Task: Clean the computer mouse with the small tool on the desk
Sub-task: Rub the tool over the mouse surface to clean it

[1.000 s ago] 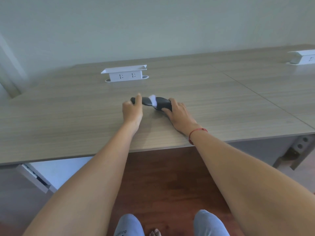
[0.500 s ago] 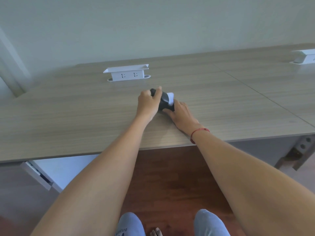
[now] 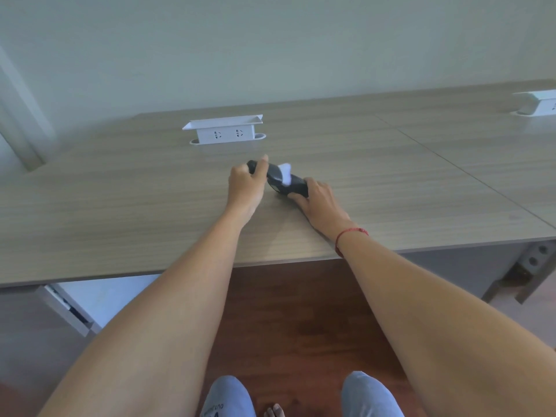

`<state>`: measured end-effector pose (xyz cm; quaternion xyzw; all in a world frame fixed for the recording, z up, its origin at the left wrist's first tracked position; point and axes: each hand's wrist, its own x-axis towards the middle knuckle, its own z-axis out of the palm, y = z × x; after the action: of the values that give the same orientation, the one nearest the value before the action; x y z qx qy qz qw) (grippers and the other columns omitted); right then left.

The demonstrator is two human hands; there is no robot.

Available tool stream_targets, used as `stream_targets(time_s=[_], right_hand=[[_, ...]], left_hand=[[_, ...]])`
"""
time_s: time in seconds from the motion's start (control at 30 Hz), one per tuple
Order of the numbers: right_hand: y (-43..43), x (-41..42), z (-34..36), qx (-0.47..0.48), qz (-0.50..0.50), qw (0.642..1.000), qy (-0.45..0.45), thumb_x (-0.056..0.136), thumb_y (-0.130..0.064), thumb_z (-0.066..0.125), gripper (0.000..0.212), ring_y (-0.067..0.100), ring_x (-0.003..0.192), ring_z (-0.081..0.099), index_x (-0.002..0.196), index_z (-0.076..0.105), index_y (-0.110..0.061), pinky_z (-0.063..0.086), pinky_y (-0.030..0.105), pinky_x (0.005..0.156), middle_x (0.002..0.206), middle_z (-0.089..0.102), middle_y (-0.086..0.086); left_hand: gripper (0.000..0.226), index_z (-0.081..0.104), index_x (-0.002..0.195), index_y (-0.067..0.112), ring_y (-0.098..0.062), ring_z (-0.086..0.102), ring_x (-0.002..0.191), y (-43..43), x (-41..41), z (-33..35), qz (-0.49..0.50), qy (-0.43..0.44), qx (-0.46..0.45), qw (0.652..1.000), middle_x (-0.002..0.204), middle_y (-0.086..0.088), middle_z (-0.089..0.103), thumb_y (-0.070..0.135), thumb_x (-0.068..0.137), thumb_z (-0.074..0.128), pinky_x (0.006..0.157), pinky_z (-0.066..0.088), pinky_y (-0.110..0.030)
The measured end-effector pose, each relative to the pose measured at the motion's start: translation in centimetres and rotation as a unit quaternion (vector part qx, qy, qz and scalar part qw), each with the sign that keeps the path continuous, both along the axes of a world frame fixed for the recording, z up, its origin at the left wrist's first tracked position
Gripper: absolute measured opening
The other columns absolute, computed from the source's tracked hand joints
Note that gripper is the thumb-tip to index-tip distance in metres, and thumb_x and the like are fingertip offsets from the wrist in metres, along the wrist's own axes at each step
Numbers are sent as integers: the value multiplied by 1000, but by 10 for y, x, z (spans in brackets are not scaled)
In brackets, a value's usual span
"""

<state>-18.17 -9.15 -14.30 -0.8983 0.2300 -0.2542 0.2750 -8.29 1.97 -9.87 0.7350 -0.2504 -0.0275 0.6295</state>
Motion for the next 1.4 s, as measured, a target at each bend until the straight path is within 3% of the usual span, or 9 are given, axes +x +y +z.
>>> stream_targets(time_s=[0.1, 0.27, 0.43, 0.63, 0.83, 0.97, 1.17, 1.27, 1.4], right_hand=[[1, 0, 1, -1, -1, 1000, -3, 95, -33, 53, 38, 30, 107, 53, 116, 54, -2, 48, 40, 90, 112, 62, 17], [-1, 0, -2, -8, -3, 1000, -2, 95, -34, 53, 38, 30, 104, 52, 117, 53, -3, 45, 35, 82, 110, 60, 17], [0, 1, 0, -4, 6, 1000, -3, 96, -31, 52, 40, 31, 105, 55, 125, 51, -4, 49, 41, 91, 112, 62, 17], [-2, 2, -1, -3, 1, 1000, 7, 93, -33, 56, 38, 30, 106, 53, 114, 55, -2, 46, 37, 85, 111, 61, 17], [-3, 2, -1, 1, 5, 1000, 2, 94, -34, 55, 37, 30, 105, 55, 115, 55, -3, 49, 40, 88, 110, 63, 15], [-2, 2, -1, -1, 0, 1000, 3, 95, -33, 53, 38, 29, 106, 53, 118, 53, -3, 47, 37, 87, 112, 61, 15], [-2, 2, -1, 11, -8, 1000, 5, 96, -36, 49, 39, 29, 102, 53, 118, 51, -4, 46, 36, 84, 115, 57, 17], [-2, 2, -3, 17, -10, 1000, 7, 96, -38, 48, 39, 24, 92, 51, 118, 50, -6, 43, 32, 78, 116, 55, 16], [-1, 3, -1, 13, -4, 1000, 0, 96, -35, 50, 37, 29, 104, 54, 116, 51, -3, 48, 37, 86, 113, 59, 16]], left_hand=[[46, 32, 57, 19, -11, 30, 35, -5, -8, 1, -83, 65, -5, 994, 42, 8, 28, 37, 92, 56, 34, 26, -15], [47, 35, 55, 15, -24, 40, 56, -1, 7, 1, 31, 23, 16, 999, 53, 0, 36, 35, 94, 52, 57, 36, -31], [43, 35, 61, 19, -11, 28, 33, -18, -12, 12, -133, 66, 15, 989, 39, 11, 27, 40, 92, 56, 36, 24, -13], [47, 42, 55, 14, -25, 48, 64, -1, 11, 0, 47, -12, 66, 997, 55, -3, 42, 37, 94, 52, 62, 38, -33], [46, 33, 58, 20, -10, 30, 33, 2, 1, 8, -85, 17, 34, 996, 36, 14, 29, 39, 92, 56, 39, 27, -16], [46, 35, 55, 17, -21, 39, 52, 2, 6, 2, 0, -3, 54, 999, 48, 2, 34, 36, 94, 53, 54, 33, -28], [42, 34, 61, 19, -12, 32, 36, -1, 4, 4, -44, 82, 15, 996, 48, 5, 28, 37, 92, 54, 38, 27, -15], [41, 39, 60, 17, -22, 40, 53, 6, 10, -2, 51, 53, 29, 997, 54, 0, 37, 38, 93, 52, 56, 36, -29], [41, 35, 64, 20, -11, 28, 36, 6, 6, -3, -93, 114, 2, 989, 50, 6, 27, 45, 91, 55, 38, 26, -19]])
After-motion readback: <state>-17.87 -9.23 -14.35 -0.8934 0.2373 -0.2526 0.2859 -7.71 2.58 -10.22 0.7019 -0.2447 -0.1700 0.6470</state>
